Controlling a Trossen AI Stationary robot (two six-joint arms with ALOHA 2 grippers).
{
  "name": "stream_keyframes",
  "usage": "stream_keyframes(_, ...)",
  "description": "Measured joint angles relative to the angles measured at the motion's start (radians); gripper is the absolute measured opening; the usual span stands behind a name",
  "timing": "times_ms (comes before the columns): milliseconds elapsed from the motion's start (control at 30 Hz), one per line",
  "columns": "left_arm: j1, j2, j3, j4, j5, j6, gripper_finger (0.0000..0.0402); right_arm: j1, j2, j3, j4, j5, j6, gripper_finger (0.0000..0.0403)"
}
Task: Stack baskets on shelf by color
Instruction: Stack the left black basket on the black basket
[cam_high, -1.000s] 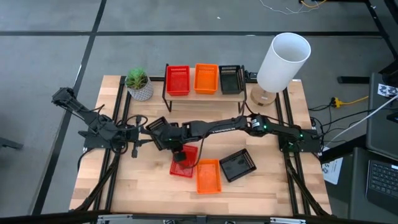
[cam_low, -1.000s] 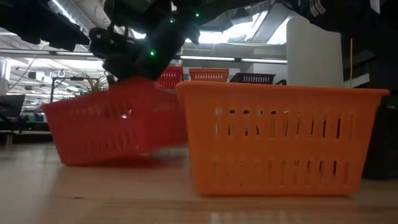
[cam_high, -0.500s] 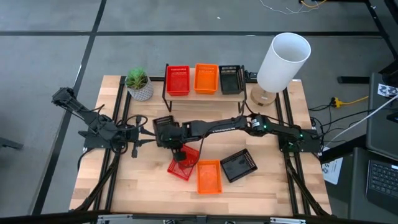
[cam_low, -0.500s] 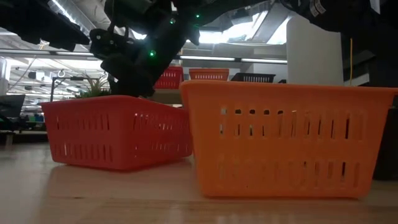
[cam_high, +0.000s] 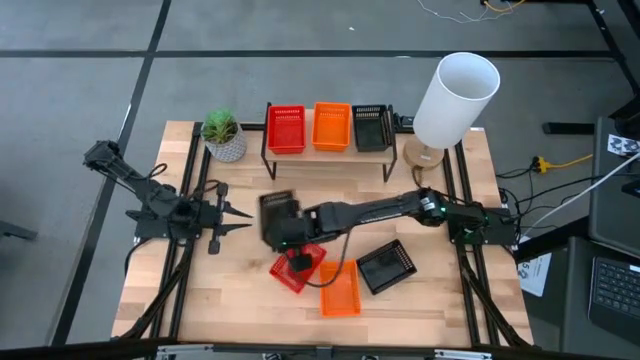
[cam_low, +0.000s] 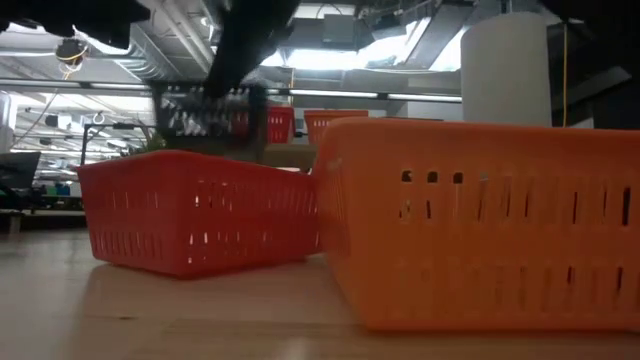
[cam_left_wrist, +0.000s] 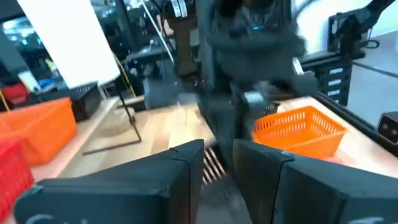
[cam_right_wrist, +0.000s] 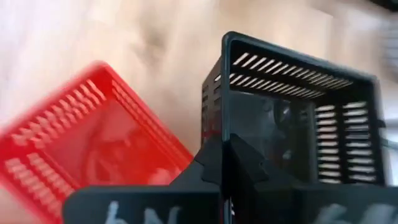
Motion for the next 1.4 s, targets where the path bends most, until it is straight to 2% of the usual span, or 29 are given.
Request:
stream_keyframes(367, 0.001, 0.0, 0.0, 0.014, -0.005, 0.018, 0.008, 0.062, -0.22, 0.003, -0.419, 0.407, 0.222, 0.0002)
stream_keyframes(500, 0.001, 0.0, 0.0, 0.014, -0.005, 0.022, 0.008, 0.065, -0.304, 0.002, -0.581, 0.515, 0.291, 0.0002)
stream_keyframes(733, 0.001, 0.0, 0.0, 0.008, -0.005, 0.023, 0.008, 0.031, -0.513, -0.011, -0.572, 0.657, 0.211, 0.0002)
stream_keyframes(933, 0.001, 0.0, 0.0, 0.006, -0.007, 0.024, 0.008, -0.102, -0.663, -0.053, -0.575, 0.623, 0.133, 0.0002)
stream_keyframes(1033, 0.001, 0.0, 0.0, 0.006, -0.007, 0.024, 0.008, -0.179, -0.729, -0.155, -0.57, 0.591, 0.105, 0.0002)
stream_keyframes(1133, 0.001, 0.0, 0.0, 0.006, -0.007, 0.023, 0.008, -0.243, -0.81, -0.323, -0.532, 0.587, 0.101, 0.0002)
stream_keyframes(1267, 0.001, 0.0, 0.0, 0.006, -0.008, 0.023, 0.008, -0.282, -0.946, -0.596, -0.308, 0.527, -0.023, 0.0002)
stream_keyframes(1400, 0.0, 0.0, 0.0, 0.006, -0.013, 0.007, 0.008, -0.32, -1.079, -0.803, 0.024, 0.326, -0.26, 0.0002)
